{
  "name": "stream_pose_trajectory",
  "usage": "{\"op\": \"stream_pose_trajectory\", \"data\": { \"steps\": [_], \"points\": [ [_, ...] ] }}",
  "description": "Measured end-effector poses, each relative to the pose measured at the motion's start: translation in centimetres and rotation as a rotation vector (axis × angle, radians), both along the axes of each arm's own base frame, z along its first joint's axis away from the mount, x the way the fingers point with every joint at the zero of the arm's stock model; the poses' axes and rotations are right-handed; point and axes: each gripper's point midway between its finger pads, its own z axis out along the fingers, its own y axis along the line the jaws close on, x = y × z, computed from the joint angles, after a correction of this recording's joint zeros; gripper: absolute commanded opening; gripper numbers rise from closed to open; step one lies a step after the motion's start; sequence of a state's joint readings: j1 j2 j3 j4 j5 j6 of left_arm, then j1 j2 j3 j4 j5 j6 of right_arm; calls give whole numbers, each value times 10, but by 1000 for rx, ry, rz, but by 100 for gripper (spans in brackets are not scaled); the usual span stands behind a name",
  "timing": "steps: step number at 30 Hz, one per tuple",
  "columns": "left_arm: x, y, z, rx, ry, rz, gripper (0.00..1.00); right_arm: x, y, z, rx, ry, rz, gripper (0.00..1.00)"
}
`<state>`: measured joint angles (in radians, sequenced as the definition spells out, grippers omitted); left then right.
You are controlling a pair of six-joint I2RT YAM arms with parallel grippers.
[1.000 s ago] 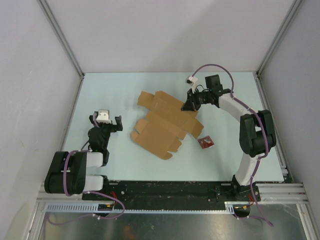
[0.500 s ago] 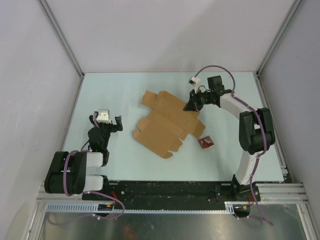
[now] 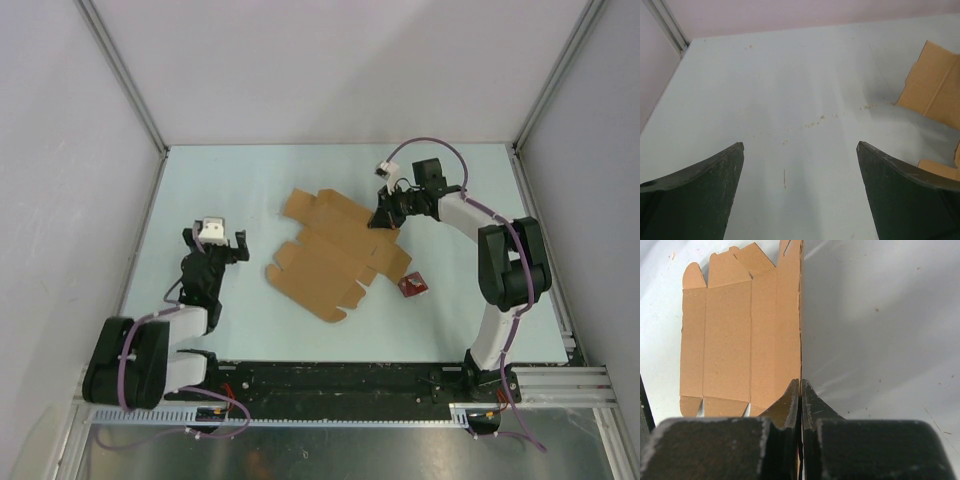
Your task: Fold the paper box
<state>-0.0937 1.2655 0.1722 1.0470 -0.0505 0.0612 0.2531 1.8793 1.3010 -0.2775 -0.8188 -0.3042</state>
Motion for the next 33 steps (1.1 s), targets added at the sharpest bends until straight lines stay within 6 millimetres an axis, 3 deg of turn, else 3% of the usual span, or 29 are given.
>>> {"op": "stream_pose_trajectory", "data": {
  "steps": [6,9,13,21,28,33],
  "points": [
    [-5,-1,59,-30,-122,12,100,1,-1,3,-1,-19,-2,2],
    [-7,-5,74,-68,-157,-5,100,1,-1,1,-5,-19,-4,2],
    [-7,-21,72,-140,-133,-78,100,2,-3,-1,-16,-22,-12,2],
    [-4,-32,72,-379,-85,-53,100,-3,-10,-5,-47,-36,-37,3],
    [-15,-46,96,-427,-137,-130,100,-5,-15,8,-56,-93,-61,3],
    [-19,-52,93,-437,-129,-168,100,-2,-13,10,-71,-124,-70,3]
  ]
}}
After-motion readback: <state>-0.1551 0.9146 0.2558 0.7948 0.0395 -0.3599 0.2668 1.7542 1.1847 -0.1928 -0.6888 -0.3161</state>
